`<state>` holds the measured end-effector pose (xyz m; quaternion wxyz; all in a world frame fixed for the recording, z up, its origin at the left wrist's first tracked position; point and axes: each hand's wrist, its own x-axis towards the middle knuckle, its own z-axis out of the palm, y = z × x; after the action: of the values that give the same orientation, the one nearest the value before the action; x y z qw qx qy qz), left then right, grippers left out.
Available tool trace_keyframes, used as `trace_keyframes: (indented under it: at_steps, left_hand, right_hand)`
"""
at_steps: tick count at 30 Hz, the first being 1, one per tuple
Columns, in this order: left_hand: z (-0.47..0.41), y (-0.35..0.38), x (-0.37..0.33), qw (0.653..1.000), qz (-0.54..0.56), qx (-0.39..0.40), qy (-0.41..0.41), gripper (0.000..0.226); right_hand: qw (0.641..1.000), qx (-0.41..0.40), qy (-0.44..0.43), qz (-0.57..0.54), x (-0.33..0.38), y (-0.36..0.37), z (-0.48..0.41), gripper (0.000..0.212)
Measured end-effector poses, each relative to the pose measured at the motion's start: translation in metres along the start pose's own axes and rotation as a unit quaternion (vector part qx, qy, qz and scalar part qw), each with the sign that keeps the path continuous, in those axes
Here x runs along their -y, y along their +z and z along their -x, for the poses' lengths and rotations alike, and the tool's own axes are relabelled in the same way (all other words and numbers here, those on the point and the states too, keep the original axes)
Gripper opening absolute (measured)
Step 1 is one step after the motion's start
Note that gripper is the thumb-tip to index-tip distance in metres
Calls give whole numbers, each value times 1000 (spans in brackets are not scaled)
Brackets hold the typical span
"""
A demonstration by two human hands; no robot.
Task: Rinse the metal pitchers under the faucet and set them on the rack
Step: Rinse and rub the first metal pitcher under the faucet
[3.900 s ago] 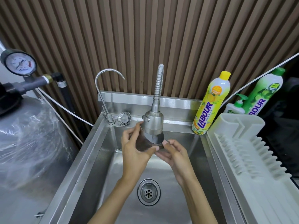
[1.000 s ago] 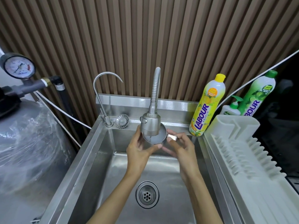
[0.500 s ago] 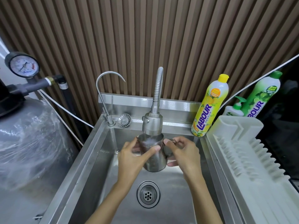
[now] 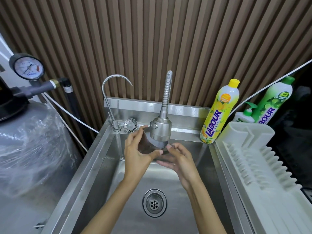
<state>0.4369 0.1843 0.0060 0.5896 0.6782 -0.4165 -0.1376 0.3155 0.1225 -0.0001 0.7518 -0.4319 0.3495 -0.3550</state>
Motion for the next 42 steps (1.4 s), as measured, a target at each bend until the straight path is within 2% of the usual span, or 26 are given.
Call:
trace_keyframes:
  at_steps: [4, 6, 9, 11, 13, 16, 19, 22, 24, 25, 27, 30, 33, 36, 38, 39, 40, 42]
  left_hand:
    - [9, -1, -6, 995, -81, -33, -53, 108]
    - [14, 1, -9, 992, -106, -27, -66, 109]
    - [16, 4, -5, 993, -72, 14, -89, 85]
    - [14, 8, -1, 993, 8, 54, -108, 66]
    - [12, 15, 1, 983, 104, 90, -125, 53]
    - [6, 23, 5, 975, 174, 83, -109, 68]
    - [1, 23, 3, 986, 151, 29, -57, 77]
    - [0, 14, -7, 998, 55, 1, 15, 85]
    - [2, 7, -11, 1000, 8, -13, 27, 80]
    - [3, 5, -11, 999, -22, -26, 17, 80]
    - [6, 3, -6, 996, -78, -46, -20, 94]
    - [13, 1, -6, 994, -76, -47, -69, 107]
    - [21, 3, -3, 994, -63, -2, -86, 84]
    - [24, 10, 1, 991, 13, 38, -124, 45]
    - [25, 17, 1, 983, 89, 64, -147, 39]
    - [24, 21, 1, 977, 130, 71, -153, 43]
    - [22, 24, 2, 971, 165, 74, -156, 48]
    - [16, 28, 5, 962, 216, 77, -145, 58]
  right_hand:
    - [998, -28, 34, 54, 9, 1, 9, 15]
    - [990, -69, 13, 119, 19, 1, 15, 16]
    - [949, -148, -71, 269, 28, -2, 21, 19]
    - [913, -184, -129, 341, 29, -3, 23, 22]
    - [898, -194, -159, 361, 28, -2, 23, 22]
    - [950, -160, -154, 221, 23, -3, 16, 15]
    - [990, -83, -103, 55, 14, -1, 7, 16]
    - [996, -12, -44, -82, 0, 0, -1, 20]
    - [996, 6, -14, -87, -4, 1, -1, 16]
    - [998, 7, -6, -67, -5, 1, 0, 14]
    - [1000, -4, 5, -5, -1, 1, 4, 12]
    - [994, -48, 5, 94, 12, -1, 13, 16]
    - [967, -115, -22, 228, 28, -5, 18, 19]
    - [904, -161, -89, 385, 40, -4, 23, 23]
    - [857, -182, -126, 465, 43, -1, 28, 24]
    - [846, -188, -142, 479, 44, 0, 30, 23]
    - [847, -189, -154, 472, 43, -1, 30, 22]
    - [891, -175, -167, 385, 39, -3, 27, 20]
